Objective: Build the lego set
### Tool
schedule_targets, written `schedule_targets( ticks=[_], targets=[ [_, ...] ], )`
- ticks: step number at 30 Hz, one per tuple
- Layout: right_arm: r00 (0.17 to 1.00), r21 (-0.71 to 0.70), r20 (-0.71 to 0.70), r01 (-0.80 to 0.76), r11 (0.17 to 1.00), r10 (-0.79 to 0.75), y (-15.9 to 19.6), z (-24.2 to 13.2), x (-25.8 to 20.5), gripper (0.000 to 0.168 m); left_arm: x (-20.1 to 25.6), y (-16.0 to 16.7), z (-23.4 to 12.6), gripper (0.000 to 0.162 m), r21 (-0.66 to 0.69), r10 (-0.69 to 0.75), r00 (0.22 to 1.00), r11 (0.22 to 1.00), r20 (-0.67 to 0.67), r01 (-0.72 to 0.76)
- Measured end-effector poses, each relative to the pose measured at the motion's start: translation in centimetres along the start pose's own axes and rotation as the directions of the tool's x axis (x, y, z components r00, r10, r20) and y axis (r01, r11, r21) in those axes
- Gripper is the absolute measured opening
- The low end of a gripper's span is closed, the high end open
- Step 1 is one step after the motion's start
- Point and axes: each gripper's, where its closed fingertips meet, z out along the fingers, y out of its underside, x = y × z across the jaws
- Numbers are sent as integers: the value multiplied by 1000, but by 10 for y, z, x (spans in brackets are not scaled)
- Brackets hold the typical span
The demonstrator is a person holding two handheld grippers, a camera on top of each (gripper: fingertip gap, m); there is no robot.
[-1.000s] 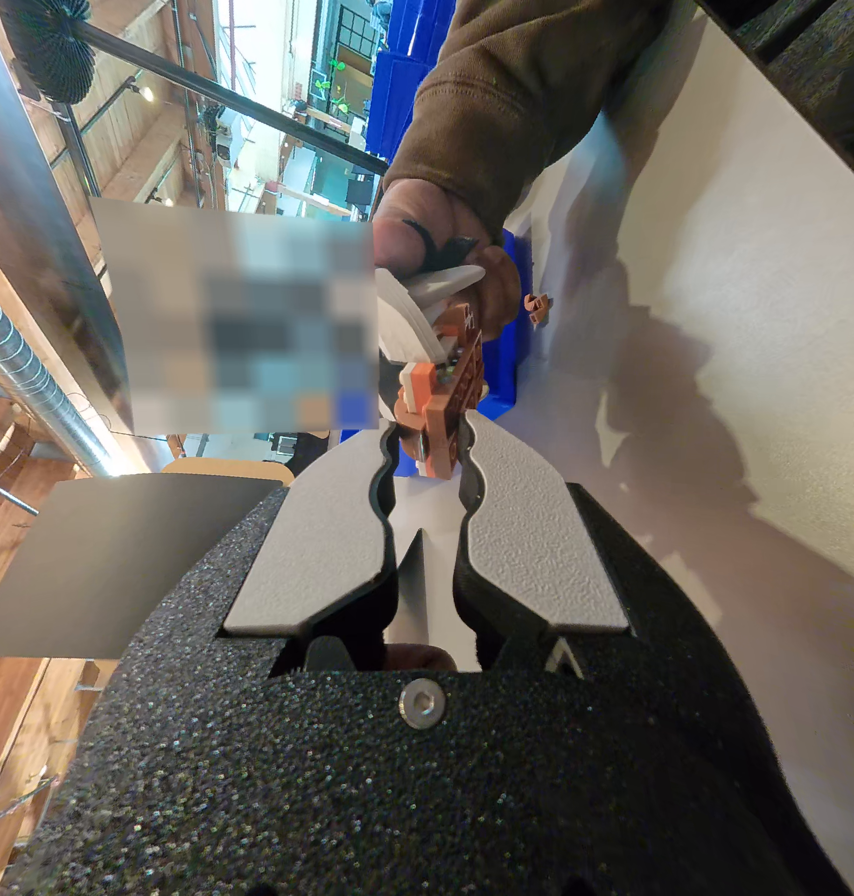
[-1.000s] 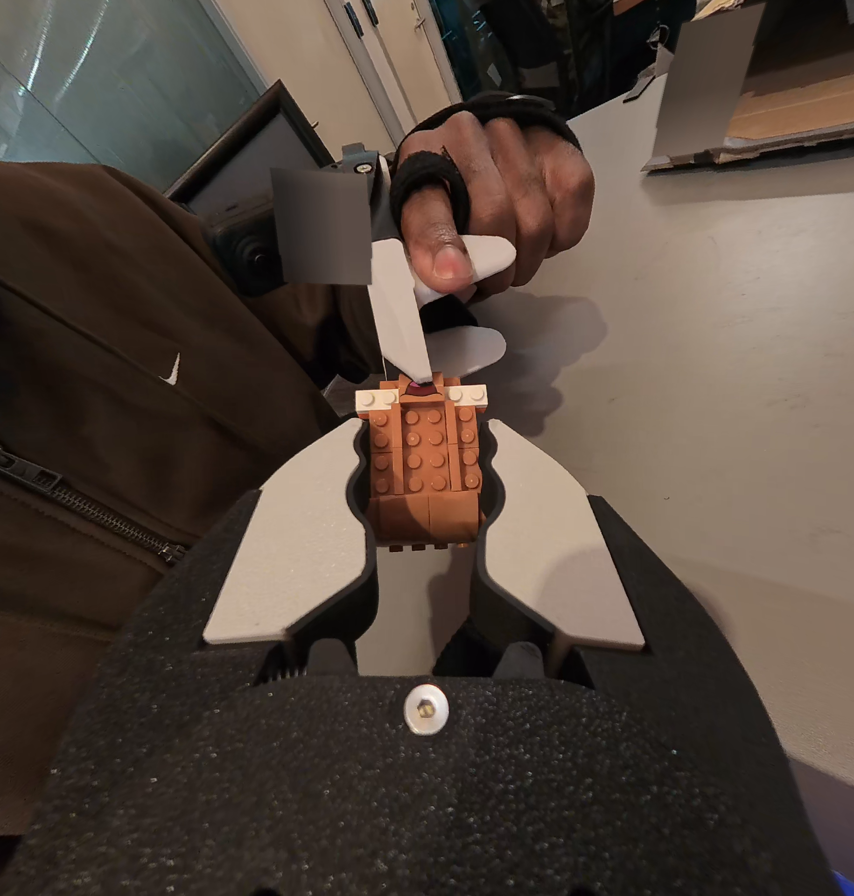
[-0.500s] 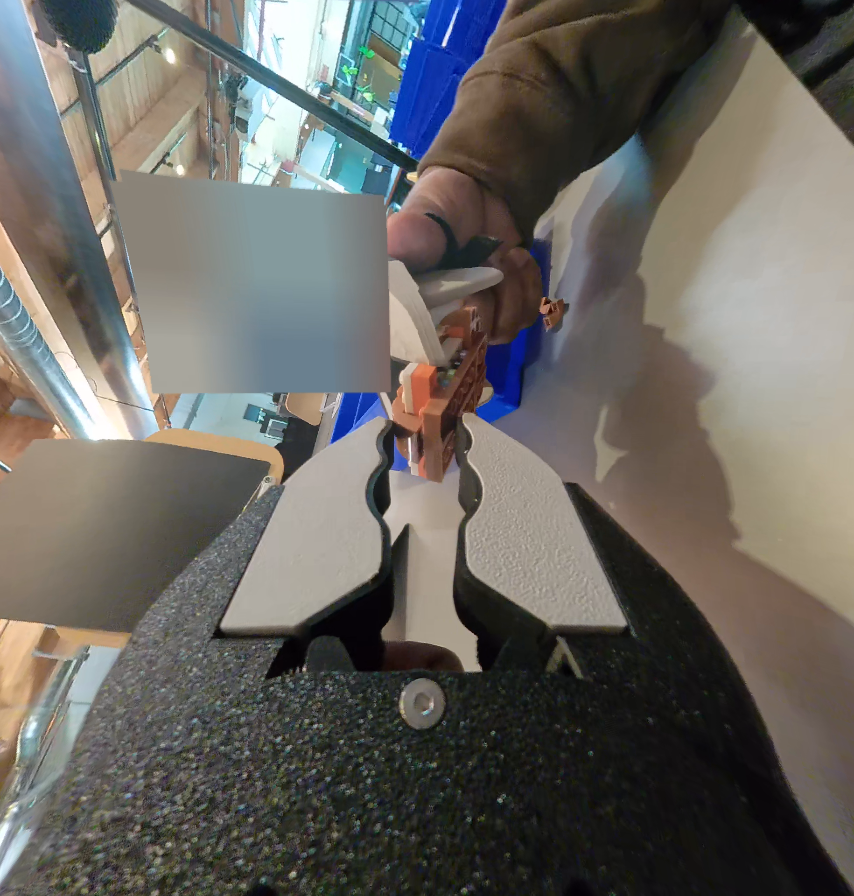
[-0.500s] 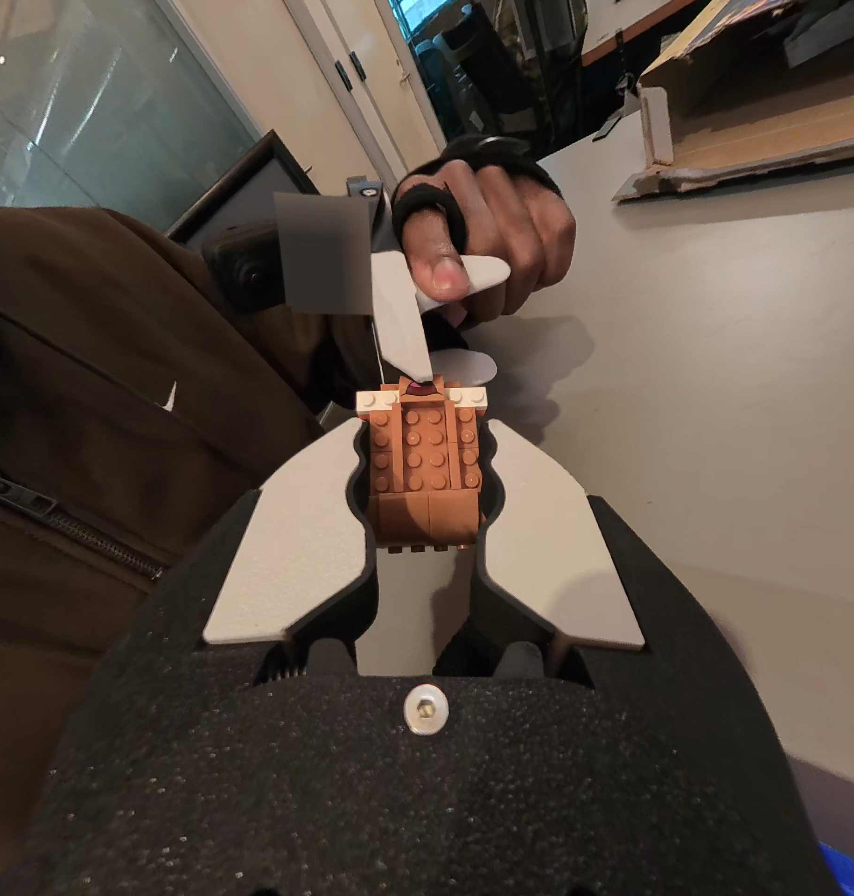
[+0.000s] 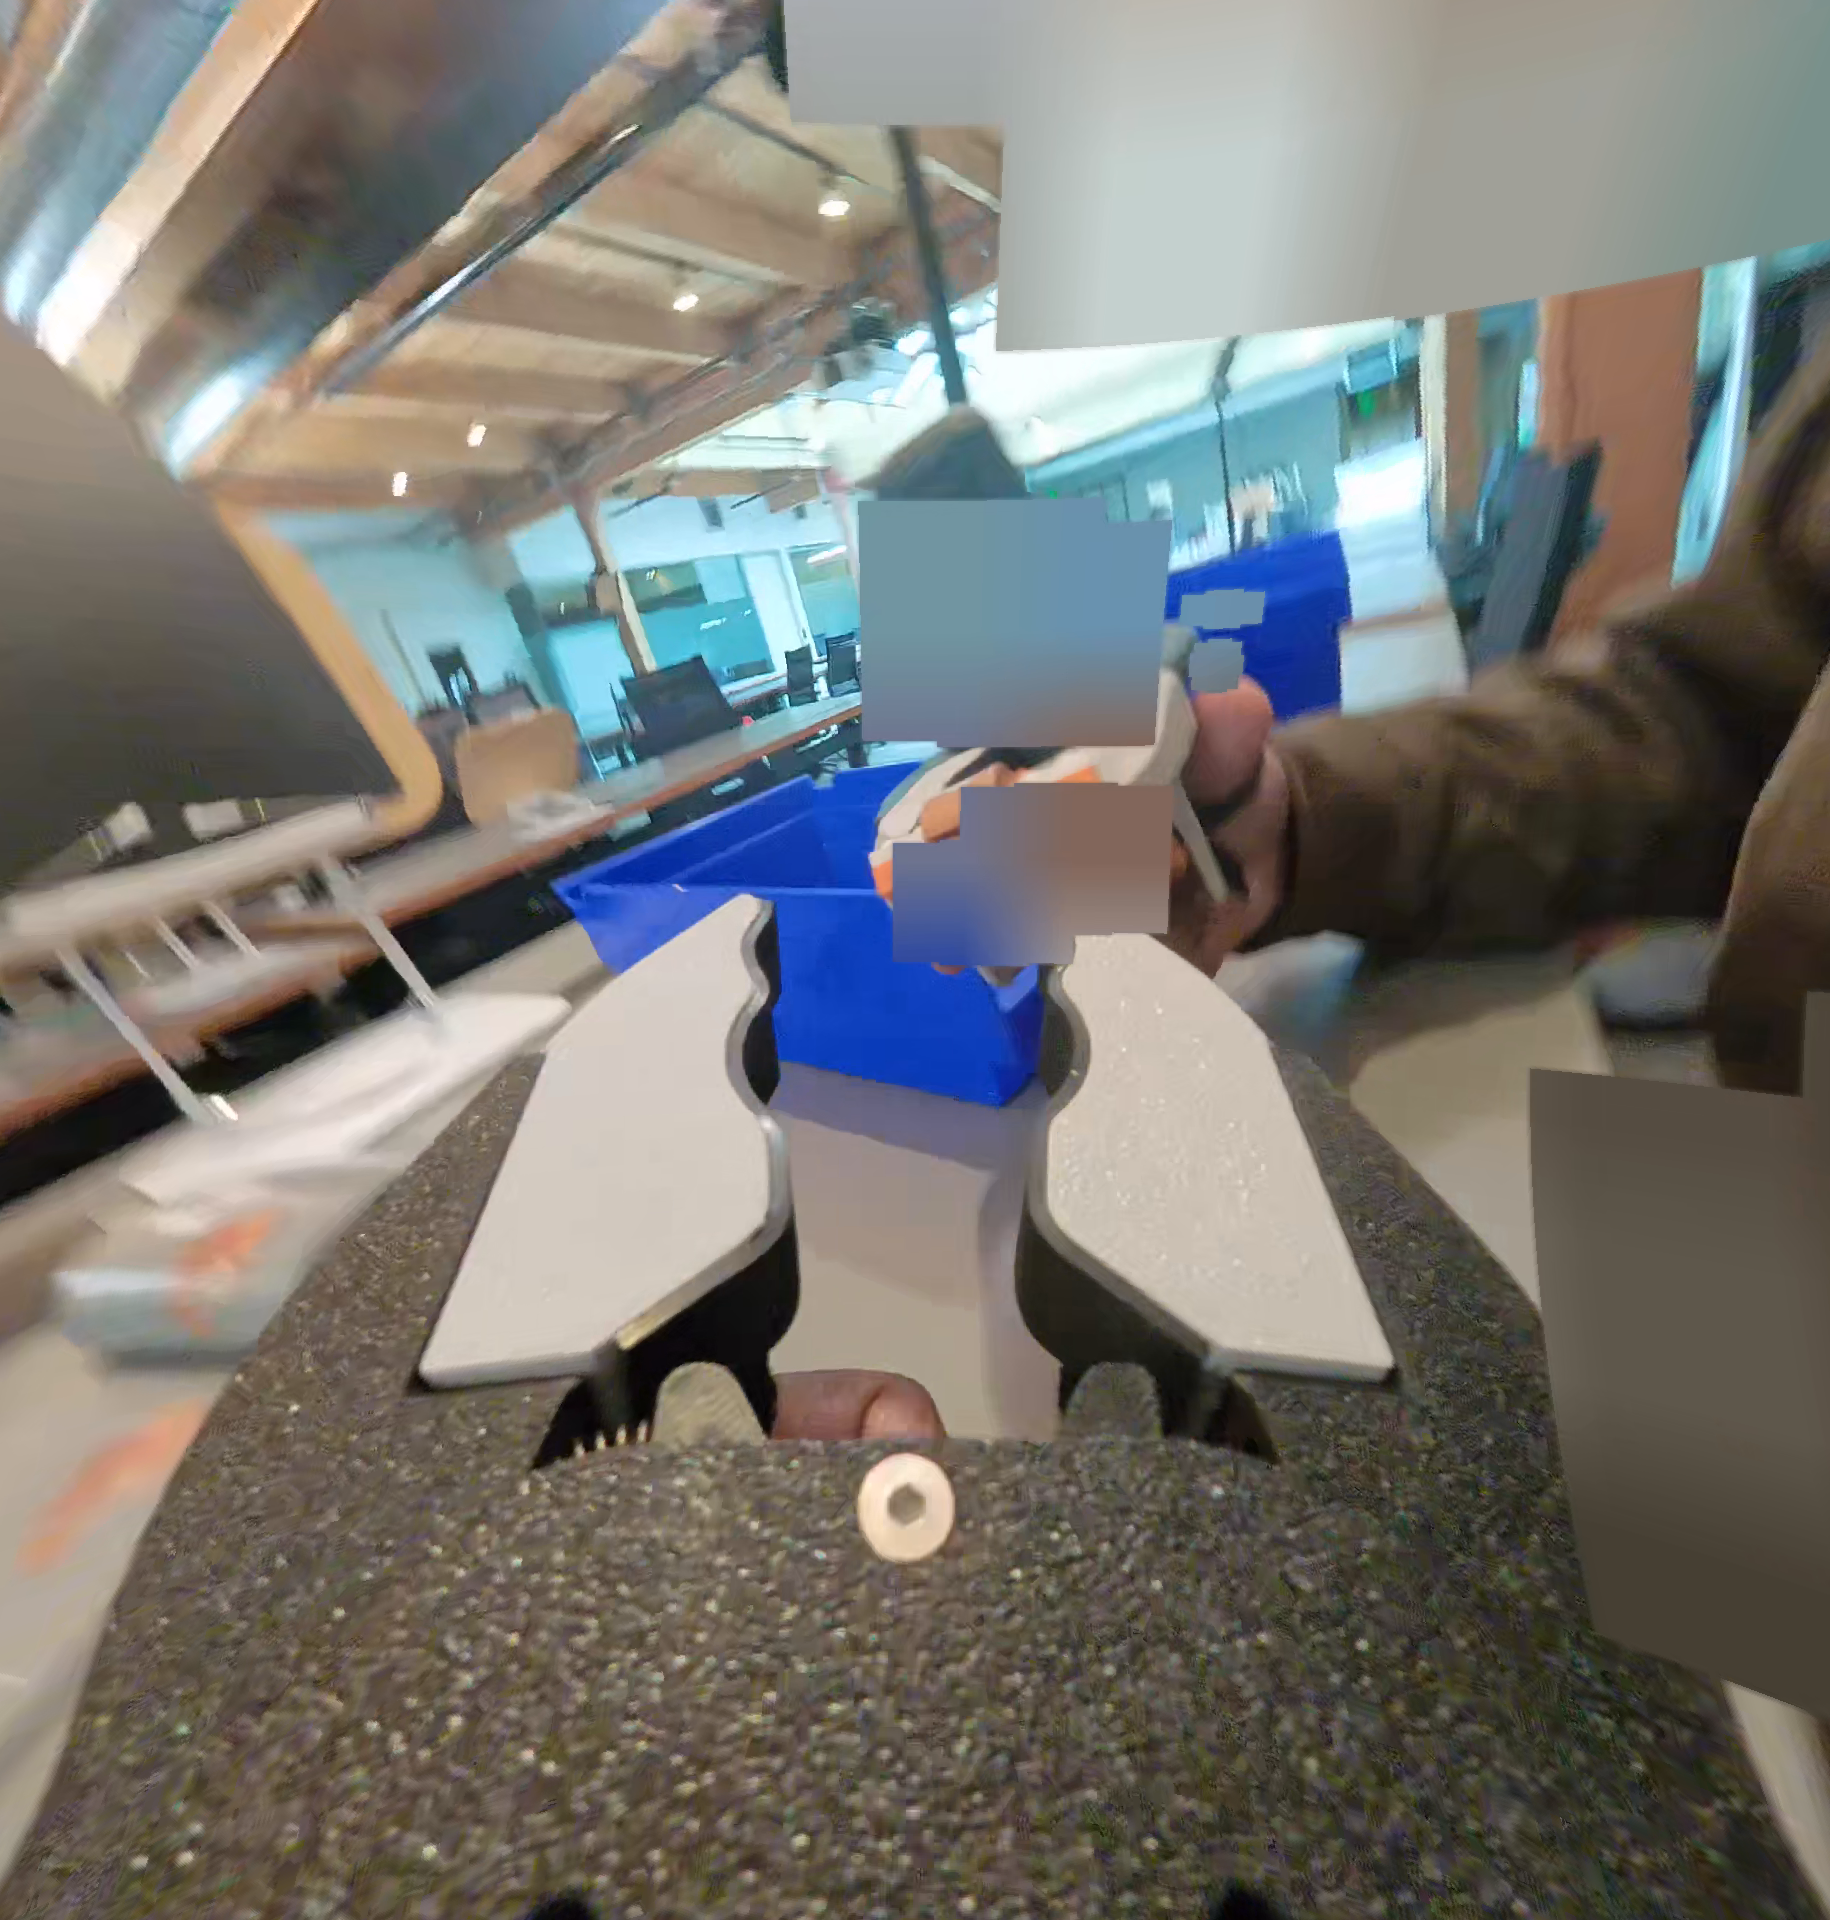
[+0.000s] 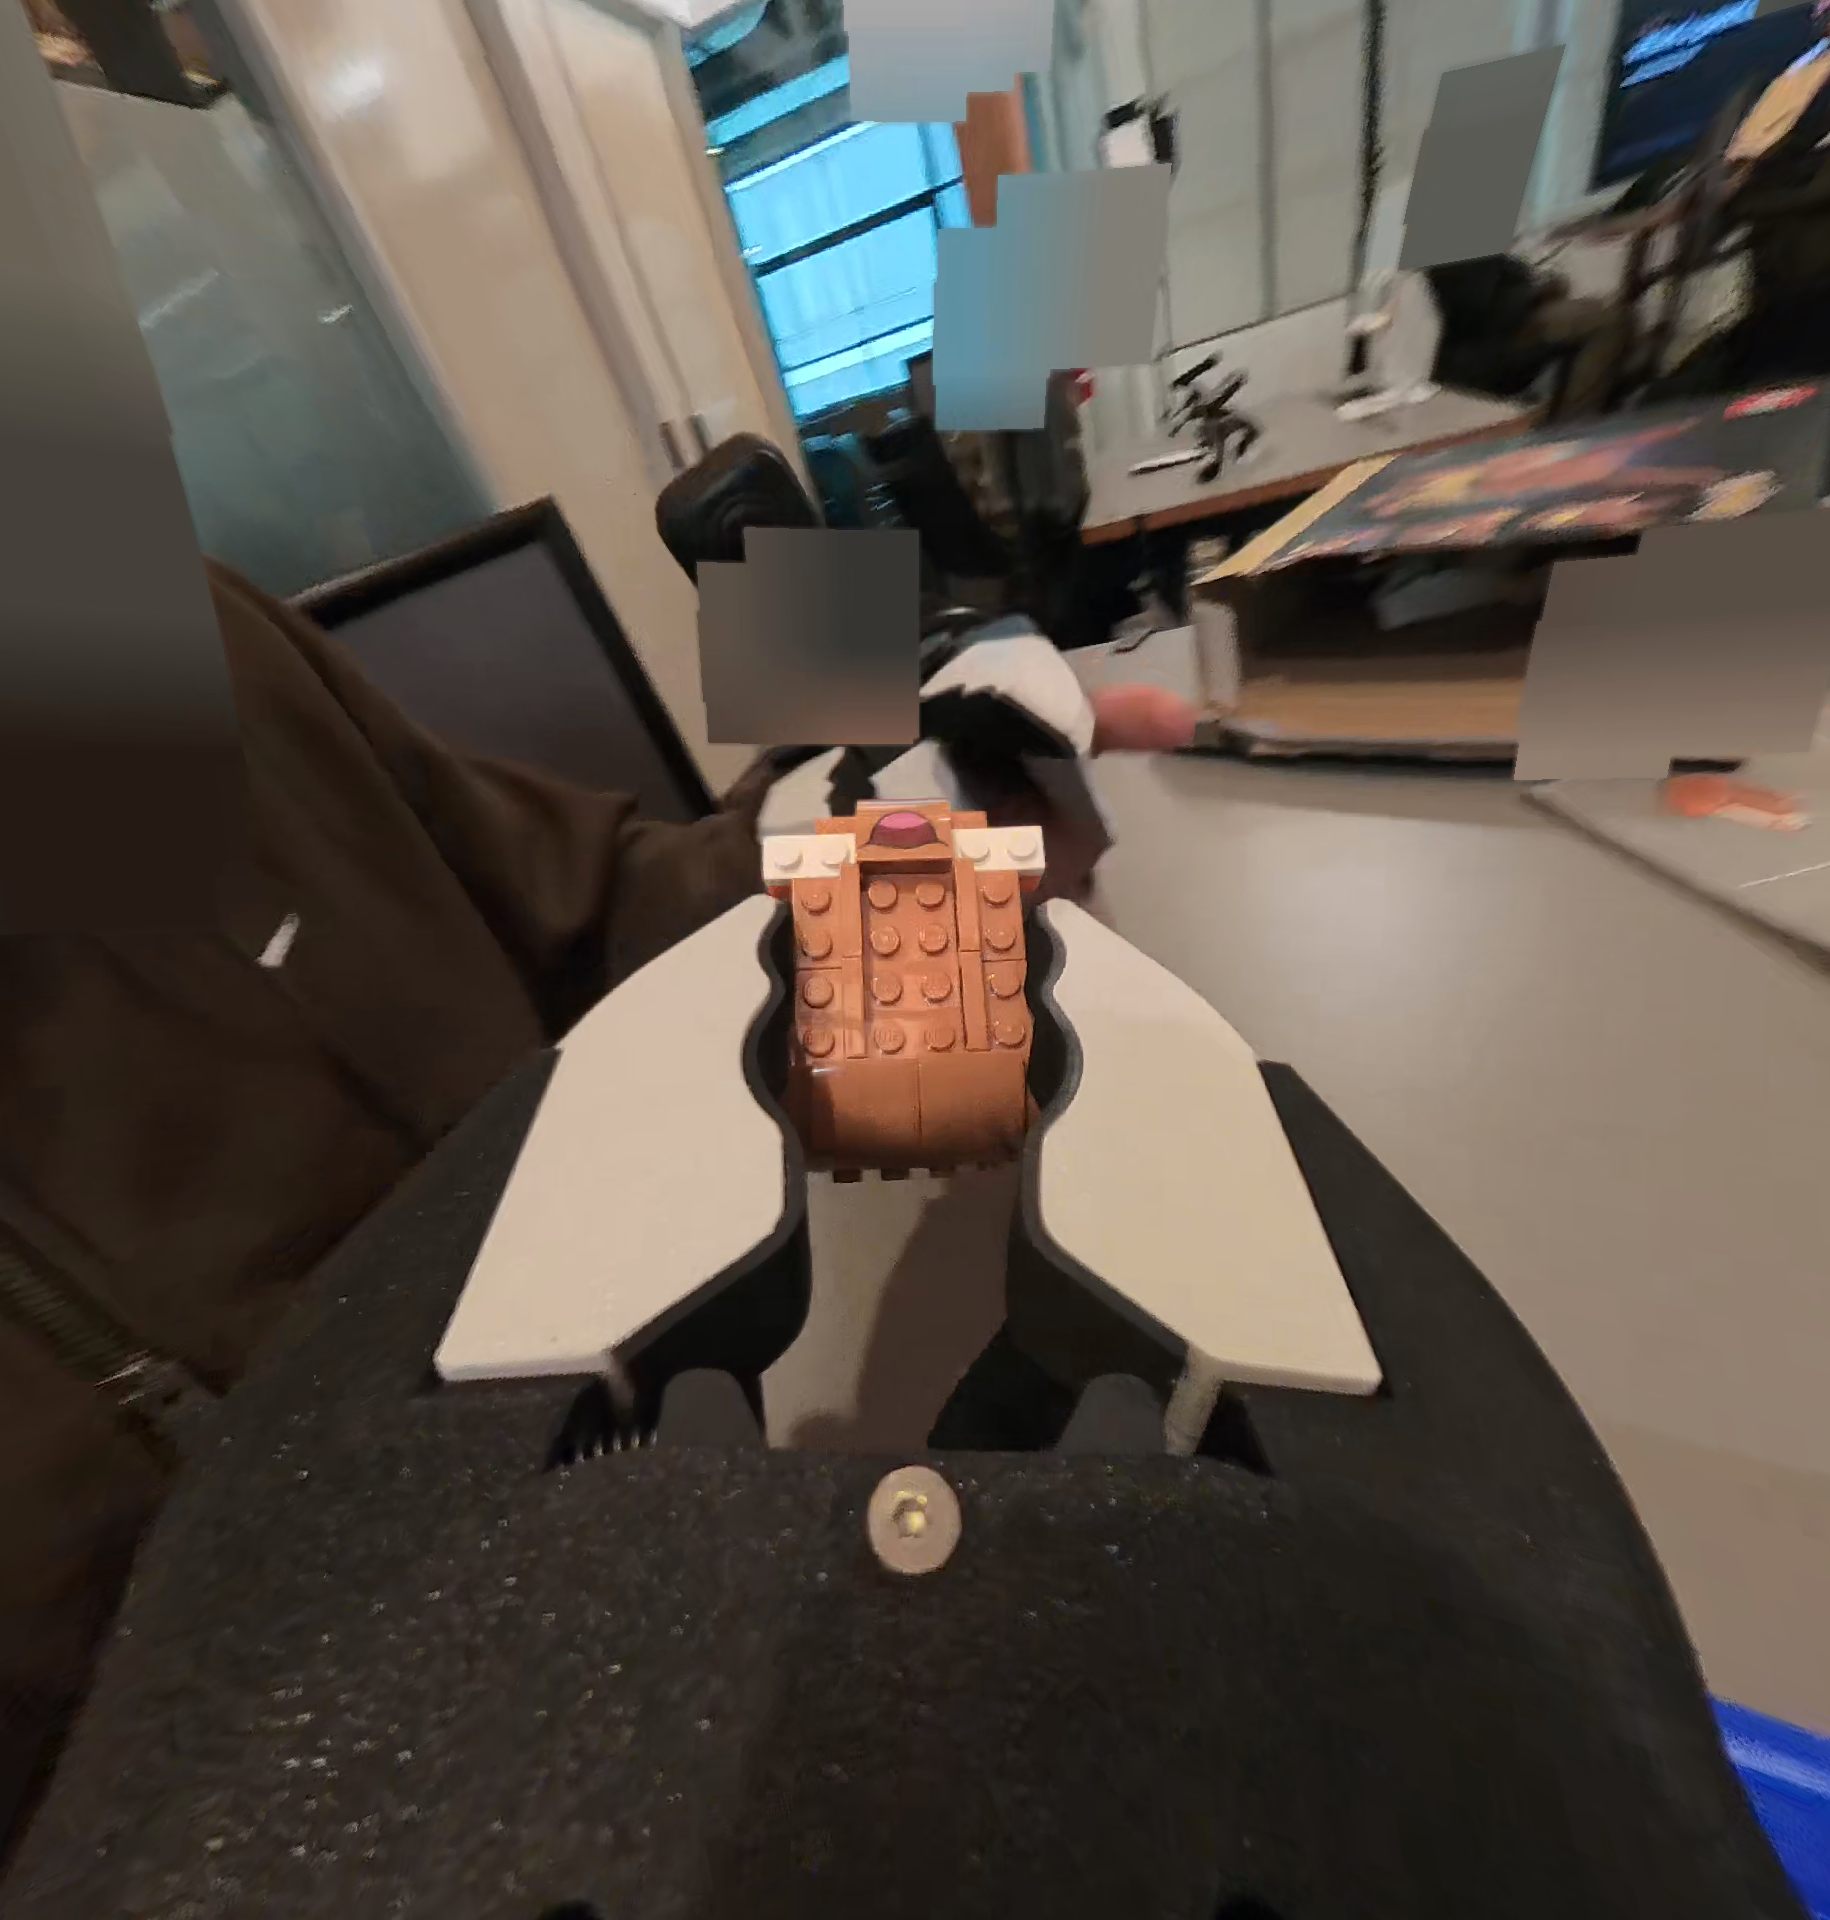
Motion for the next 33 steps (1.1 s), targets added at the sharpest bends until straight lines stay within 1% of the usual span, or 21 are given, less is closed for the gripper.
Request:
schedule_targets(
  ticks=[2,3,5,7,9,10,13,15,19,20,22,24,25,33],
  targets=[
    [989,19,-116,92,996,-89,-3,-2,8,43,-4,-3,0,48,26,-243,970,970,25,243],
    [976,16,-175,136,991,-132,-4,-3,13,43,-6,-4,0,48,34,-359,933,933,38,358],
    [932,6,-290,228,974,-217,-6,-7,21,43,-11,-9,0,47,81,-556,830,830,46,552],
    [873,-24,-378,323,946,-308,-7,-10,25,43,-17,-11,0,47,140,-698,713,714,63,686],
    [801,-76,-450,407,910,-396,-6,-12,28,43,-19,-9,4,48,172,-775,627,630,81,757],
    [764,-106,-473,446,889,-439,-6,-12,29,43,-18,-6,8,48,168,-787,608,616,101,770],
    [625,-199,-528,567,799,-575,-7,-13,27,42,-12,5,18,53,122,-774,613,632,159,766],
    [544,-242,-539,630,737,-643,-8,-14,22,42,-8,7,24,53,113,-775,613,630,156,768],
    [442,-285,-538,705,649,-717,-9,-13,15,43,-2,5,30,48,116,-788,605,616,117,780],
    [424,-291,-537,718,633,-729,-10,-13,13,42,-1,4,31,46,116,-789,605,615,107,780],
    [394,-309,-536,732,607,-747,-9,-13,13,42,2,1,32,36,121,-784,615,621,85,775],
    [381,-321,-533,735,597,-755,-8,-13,14,42,5,-2,32,25,125,-774,629,633,75,764],
    [379,-324,-531,736,595,-758,-7,-12,14,42,6,-2,33,23,131,-769,635,639,77,758],
    [361,-349,-525,735,581,-771,-3,-12,18,42,5,2,33,22,156,-715,686,699,134,698]
  ],
)
